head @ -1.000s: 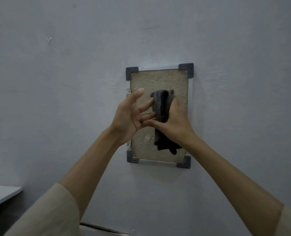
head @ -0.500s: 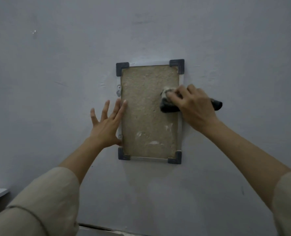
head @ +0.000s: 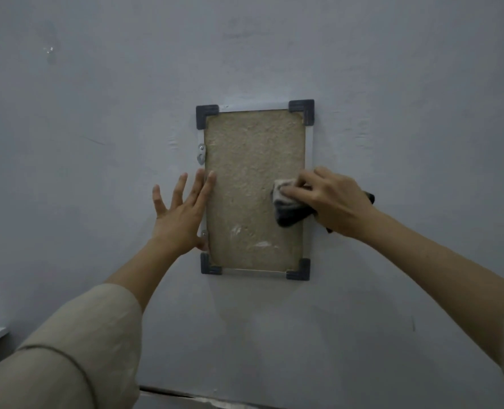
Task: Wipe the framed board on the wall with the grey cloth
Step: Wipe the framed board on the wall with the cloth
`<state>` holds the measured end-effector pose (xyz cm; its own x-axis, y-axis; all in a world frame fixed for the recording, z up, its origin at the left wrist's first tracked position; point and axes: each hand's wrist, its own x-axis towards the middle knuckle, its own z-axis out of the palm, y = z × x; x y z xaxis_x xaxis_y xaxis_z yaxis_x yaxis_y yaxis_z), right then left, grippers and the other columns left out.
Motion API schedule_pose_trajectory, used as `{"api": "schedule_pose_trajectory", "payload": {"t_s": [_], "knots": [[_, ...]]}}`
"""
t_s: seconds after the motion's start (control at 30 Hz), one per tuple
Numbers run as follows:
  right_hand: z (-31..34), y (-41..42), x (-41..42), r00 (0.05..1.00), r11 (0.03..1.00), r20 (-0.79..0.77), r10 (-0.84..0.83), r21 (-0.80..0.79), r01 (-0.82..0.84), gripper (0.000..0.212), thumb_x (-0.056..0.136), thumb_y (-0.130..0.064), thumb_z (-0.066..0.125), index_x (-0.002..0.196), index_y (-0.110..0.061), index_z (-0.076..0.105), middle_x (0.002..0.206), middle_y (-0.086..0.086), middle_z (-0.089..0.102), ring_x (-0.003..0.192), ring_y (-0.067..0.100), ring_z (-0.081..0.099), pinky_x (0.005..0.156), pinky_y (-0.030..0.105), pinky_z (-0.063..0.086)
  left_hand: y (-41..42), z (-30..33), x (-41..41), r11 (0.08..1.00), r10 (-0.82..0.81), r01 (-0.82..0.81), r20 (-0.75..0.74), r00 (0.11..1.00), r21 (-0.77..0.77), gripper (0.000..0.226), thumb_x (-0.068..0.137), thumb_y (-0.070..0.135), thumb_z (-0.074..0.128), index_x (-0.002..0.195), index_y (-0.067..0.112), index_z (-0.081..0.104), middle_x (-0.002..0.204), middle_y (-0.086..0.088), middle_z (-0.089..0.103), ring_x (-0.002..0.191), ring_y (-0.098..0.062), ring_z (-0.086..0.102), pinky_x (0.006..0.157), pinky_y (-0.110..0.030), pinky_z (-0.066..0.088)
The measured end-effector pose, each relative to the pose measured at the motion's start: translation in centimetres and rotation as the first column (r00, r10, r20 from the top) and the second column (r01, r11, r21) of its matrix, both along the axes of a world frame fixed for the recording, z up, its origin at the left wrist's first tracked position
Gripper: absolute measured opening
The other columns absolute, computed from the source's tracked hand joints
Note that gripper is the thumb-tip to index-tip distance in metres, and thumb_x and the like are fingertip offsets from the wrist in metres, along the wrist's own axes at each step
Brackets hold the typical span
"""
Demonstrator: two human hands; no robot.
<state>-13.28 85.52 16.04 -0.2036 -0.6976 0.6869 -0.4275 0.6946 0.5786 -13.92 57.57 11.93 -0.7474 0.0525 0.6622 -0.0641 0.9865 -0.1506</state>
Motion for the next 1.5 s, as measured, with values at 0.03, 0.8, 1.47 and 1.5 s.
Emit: {"api": "schedule_pose_trajectory", "payload": {"t_s": [0.03, 0.8, 1.47, 1.5], "knots": [[0.2, 0.2, 0.1, 1.0, 1.0, -0.002, 0.003, 0.024, -0.003, 0.035, 0.074, 0.005, 0.057, 0.106, -0.004, 0.067, 0.088, 0.023, 0.064, 0.067, 0.037, 0.059, 0.046, 0.033, 0.046, 0.0, 0.0, 0.0, 1.0, 0.006, -0.006, -0.005, 1.0, -0.004, 0.143, 0.056, 0.05, 0.08, 0.131, 0.031, -0.04, 0.151, 0.006, -0.03, 0.14, -0.024, -0.023, 0.104, -0.064, -0.013], [0.3, 0.9, -0.9, 0.95, 0.986, 0.312, 0.006, -0.163, 0.047, 0.036, 0.074, -0.002, 0.06, 0.107, -0.017, 0.064, 0.101, 0.007, 0.057, 0.082, 0.028, 0.055, 0.058, 0.029, 0.033, 0.5, -0.1, 0.1, 1.0, 0.03, -0.03, 0.019, 0.999, 0.0, 0.143, 0.059, 0.043, 0.081, 0.128, 0.027, -0.043, 0.151, 0.002, -0.031, 0.14, -0.024, -0.024, 0.103, -0.065, -0.013], [-0.3, 0.9, 0.0, 0.938, 0.99, 0.319, -0.14, 0.058, 0.128, 0.044, 0.081, -0.005, 0.054, 0.119, -0.025, 0.06, 0.103, 0.004, 0.052, 0.088, 0.025, 0.054, 0.058, 0.03, 0.035, 0.6, -0.2, 0.1, 0.999, 0.044, -0.044, 0.006, 0.999, -0.013, 0.144, 0.057, 0.045, 0.081, 0.13, 0.026, -0.041, 0.151, 0.002, -0.03, 0.141, -0.024, -0.021, 0.105, -0.064, -0.01], [0.4, 0.9, -0.1, 0.957, 0.992, 0.263, -0.125, 0.003, 0.129, 0.041, 0.081, -0.005, 0.055, 0.118, -0.023, 0.06, 0.104, 0.006, 0.053, 0.089, 0.026, 0.054, 0.058, 0.031, 0.036, 0.5, -0.2, 0.0, 0.999, 0.045, -0.045, 0.004, 0.999, -0.016, 0.144, 0.057, 0.046, 0.081, 0.13, 0.026, -0.042, 0.151, 0.003, -0.031, 0.141, -0.024, -0.021, 0.105, -0.064, -0.011]]}}
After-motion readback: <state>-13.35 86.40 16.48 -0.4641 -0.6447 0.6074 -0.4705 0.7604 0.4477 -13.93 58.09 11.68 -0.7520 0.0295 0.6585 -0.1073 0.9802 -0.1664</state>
